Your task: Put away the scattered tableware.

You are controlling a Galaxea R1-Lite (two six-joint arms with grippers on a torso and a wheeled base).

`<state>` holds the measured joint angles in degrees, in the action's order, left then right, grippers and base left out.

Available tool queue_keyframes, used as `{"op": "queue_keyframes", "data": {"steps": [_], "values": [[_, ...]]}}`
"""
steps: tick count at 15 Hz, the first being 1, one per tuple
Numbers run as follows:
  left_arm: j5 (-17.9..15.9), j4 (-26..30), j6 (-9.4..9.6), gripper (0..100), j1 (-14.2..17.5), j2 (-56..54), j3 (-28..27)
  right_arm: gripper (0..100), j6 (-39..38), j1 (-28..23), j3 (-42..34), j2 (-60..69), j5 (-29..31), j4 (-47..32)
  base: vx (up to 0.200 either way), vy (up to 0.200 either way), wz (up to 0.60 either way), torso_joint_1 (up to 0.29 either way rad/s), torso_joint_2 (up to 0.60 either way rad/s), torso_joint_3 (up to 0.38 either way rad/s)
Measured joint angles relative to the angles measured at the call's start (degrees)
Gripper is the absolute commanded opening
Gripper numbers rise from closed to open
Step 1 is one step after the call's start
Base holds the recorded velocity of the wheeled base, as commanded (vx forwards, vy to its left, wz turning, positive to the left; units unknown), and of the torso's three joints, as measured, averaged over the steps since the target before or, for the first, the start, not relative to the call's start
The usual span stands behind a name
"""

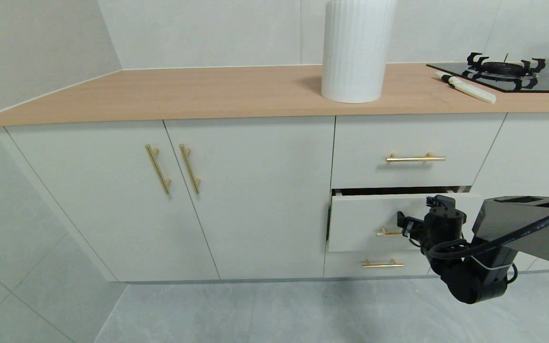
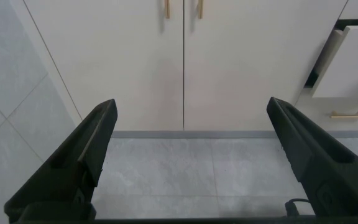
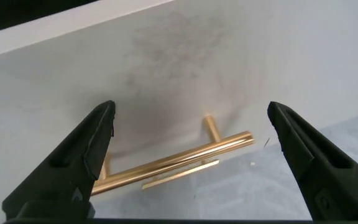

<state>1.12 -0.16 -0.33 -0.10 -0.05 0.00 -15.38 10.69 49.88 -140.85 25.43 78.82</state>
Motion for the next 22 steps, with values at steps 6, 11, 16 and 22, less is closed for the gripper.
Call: {"op": "queue_keyframes", "data": {"steps": [6,11,16,22], "values": [[0.0,0.0,0.01,100,0.0,0.0,0.0,100,-0.1,-0.9,4.4,-1.8,4.4,0.0,0.000,0.000,0.00,0.000,0.00,0.000],[0.0,0.0,0.01,100,0.0,0.0,0.0,100,-0.1,-1.4,6.6,-2.9,6.1,0.3,0.000,0.000,0.00,0.000,0.00,0.000],[0.0,0.0,0.01,100,0.0,0.0,0.0,100,0.3,-1.4,9.5,-4.5,8.1,0.6,0.000,0.000,0.00,0.000,0.00,0.000],[0.0,0.0,0.01,100,0.0,0.0,0.0,100,0.7,-1.6,11.3,-4.9,9.2,0.7,0.000,0.000,0.00,0.000,0.00,0.000]]}}
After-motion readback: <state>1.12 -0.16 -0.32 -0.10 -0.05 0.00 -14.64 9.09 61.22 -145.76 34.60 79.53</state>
